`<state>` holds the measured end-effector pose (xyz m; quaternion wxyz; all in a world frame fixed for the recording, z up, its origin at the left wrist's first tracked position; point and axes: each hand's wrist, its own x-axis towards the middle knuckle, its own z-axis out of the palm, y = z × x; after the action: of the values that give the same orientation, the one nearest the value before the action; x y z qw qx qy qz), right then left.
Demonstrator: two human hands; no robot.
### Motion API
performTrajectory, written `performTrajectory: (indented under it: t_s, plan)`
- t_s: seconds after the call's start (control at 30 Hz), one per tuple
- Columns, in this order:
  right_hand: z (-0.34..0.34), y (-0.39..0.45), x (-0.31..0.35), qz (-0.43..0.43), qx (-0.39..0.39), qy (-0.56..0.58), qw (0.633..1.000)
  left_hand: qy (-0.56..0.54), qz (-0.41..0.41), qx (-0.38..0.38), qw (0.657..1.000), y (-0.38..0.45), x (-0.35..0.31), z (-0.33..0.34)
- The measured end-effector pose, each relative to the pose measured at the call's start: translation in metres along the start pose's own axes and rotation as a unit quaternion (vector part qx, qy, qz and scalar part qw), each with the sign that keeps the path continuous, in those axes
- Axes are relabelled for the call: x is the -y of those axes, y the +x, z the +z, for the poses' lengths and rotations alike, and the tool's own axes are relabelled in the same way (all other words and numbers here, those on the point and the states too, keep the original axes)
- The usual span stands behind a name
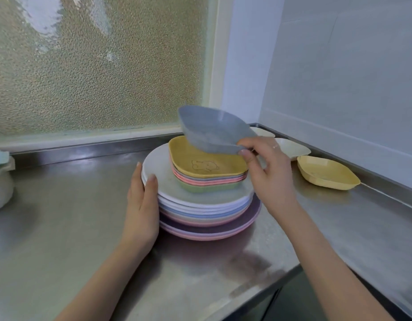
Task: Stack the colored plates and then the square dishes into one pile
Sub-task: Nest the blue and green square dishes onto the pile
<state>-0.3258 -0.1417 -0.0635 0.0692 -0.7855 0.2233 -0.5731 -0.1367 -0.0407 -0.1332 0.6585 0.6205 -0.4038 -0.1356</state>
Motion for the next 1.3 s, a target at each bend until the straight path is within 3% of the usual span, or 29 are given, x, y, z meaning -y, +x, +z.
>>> performTrajectory:
  t_s: [0.1,0.23,0.47,0.6,1.0,1.13,1.23,1.3]
  plan:
    - [-0.005,-0.01,0.008,-0.018,0.114,-0.002,0.993,-0.005,0.004,-0.002,1.0,0.001,0.0,-0.001]
    - [-0.014,-0.008,0.012,-0.022,0.197,-0.022,0.98,-0.007,0.002,0.001,1.0,0.0,0.0,-0.002]
    - [-0.018,-0.004,0.015,-0.013,0.23,-0.105,0.967,0.004,-0.011,0.012,1.0,-0.003,-0.006,-0.006]
    - [-0.018,-0.005,0.017,0.011,0.275,-0.077,0.958,-0.006,-0.023,0.009,1.0,-0.005,-0.009,-0.007]
    - [-0.018,-0.003,0.018,0.035,0.289,-0.049,0.955,-0.055,-0.023,0.003,0.998,-0.005,-0.014,-0.005]
    - [-0.023,0.009,0.019,0.094,0.315,0.018,0.944,-0.095,-0.059,-0.013,0.994,-0.002,-0.017,-0.006]
    - [-0.018,0.034,0.001,0.154,0.222,0.106,0.957,-0.109,-0.085,-0.03,0.99,0.013,-0.014,-0.006]
    - [-0.005,0.055,-0.03,0.168,0.15,0.086,0.971,-0.124,-0.101,-0.036,0.986,0.027,-0.011,-0.005]
